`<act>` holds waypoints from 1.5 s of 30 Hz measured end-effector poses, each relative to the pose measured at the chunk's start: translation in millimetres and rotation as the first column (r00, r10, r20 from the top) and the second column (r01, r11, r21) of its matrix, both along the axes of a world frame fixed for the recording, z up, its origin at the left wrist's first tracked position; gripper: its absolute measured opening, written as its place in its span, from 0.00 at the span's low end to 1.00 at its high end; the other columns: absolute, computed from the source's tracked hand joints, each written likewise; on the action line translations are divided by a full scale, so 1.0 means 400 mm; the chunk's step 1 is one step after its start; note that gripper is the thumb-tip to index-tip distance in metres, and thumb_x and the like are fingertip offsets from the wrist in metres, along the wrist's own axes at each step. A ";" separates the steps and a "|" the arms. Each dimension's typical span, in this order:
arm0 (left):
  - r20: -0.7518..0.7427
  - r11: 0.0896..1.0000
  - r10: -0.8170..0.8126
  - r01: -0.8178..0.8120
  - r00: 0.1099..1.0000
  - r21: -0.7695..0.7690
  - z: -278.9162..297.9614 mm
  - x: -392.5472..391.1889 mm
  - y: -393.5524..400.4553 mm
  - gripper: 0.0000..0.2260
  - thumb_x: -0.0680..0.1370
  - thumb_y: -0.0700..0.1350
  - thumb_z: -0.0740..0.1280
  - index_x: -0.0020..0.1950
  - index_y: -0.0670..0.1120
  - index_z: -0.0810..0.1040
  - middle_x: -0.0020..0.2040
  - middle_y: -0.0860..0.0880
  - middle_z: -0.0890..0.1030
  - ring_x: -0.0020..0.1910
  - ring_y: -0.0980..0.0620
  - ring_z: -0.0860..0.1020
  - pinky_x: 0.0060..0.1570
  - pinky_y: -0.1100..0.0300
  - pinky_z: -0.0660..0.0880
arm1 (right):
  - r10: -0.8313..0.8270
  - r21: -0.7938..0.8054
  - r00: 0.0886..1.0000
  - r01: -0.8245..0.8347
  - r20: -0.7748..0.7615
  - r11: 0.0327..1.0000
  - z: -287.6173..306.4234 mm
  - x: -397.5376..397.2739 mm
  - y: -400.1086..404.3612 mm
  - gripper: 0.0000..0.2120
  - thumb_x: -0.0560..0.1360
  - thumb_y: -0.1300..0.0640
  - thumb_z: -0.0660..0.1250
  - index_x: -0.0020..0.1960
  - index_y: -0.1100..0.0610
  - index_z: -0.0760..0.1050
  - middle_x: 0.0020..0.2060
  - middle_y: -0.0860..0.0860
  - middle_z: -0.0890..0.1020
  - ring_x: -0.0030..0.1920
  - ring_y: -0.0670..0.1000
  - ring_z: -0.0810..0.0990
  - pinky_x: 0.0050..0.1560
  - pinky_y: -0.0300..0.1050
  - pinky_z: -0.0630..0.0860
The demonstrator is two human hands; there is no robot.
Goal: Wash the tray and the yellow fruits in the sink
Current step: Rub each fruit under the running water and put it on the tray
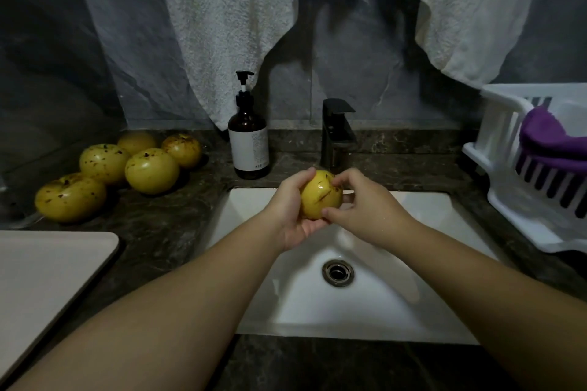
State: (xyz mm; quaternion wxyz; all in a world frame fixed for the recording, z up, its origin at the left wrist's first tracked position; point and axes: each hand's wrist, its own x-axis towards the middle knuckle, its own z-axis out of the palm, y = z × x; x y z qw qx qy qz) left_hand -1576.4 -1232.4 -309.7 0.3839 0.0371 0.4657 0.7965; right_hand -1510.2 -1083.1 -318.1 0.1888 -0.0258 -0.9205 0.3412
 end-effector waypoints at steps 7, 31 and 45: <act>0.087 0.998 -0.014 0.020 0.996 -0.065 0.003 0.010 0.000 0.31 0.82 0.66 0.61 0.56 0.37 0.83 0.51 0.37 0.86 0.43 0.42 0.87 0.48 0.50 0.85 | 0.032 0.040 0.999 -0.033 0.024 0.999 -0.002 -0.002 -0.002 0.38 0.67 0.45 0.80 0.70 0.41 0.64 0.65 0.45 0.73 0.58 0.42 0.74 0.52 0.37 0.71; 0.025 0.974 -0.066 0.070 0.997 -0.214 0.014 0.040 0.011 0.28 0.81 0.63 0.65 0.68 0.40 0.77 0.50 0.39 0.85 0.42 0.44 0.86 0.40 0.49 0.86 | 0.059 -0.056 0.998 -0.057 0.033 0.997 -0.002 -0.010 0.001 0.44 0.58 0.33 0.70 0.72 0.34 0.62 0.61 0.40 0.66 0.58 0.42 0.72 0.48 0.30 0.68; -0.117 0.963 -0.134 0.102 0.984 -0.250 0.012 0.053 0.022 0.27 0.83 0.64 0.58 0.71 0.46 0.76 0.52 0.39 0.84 0.47 0.42 0.84 0.48 0.52 0.82 | 0.040 -0.659 0.990 0.060 0.135 0.750 0.015 -0.014 -0.017 0.14 0.80 0.46 0.66 0.64 0.49 0.74 0.57 0.54 0.82 0.57 0.54 0.82 0.60 0.55 0.80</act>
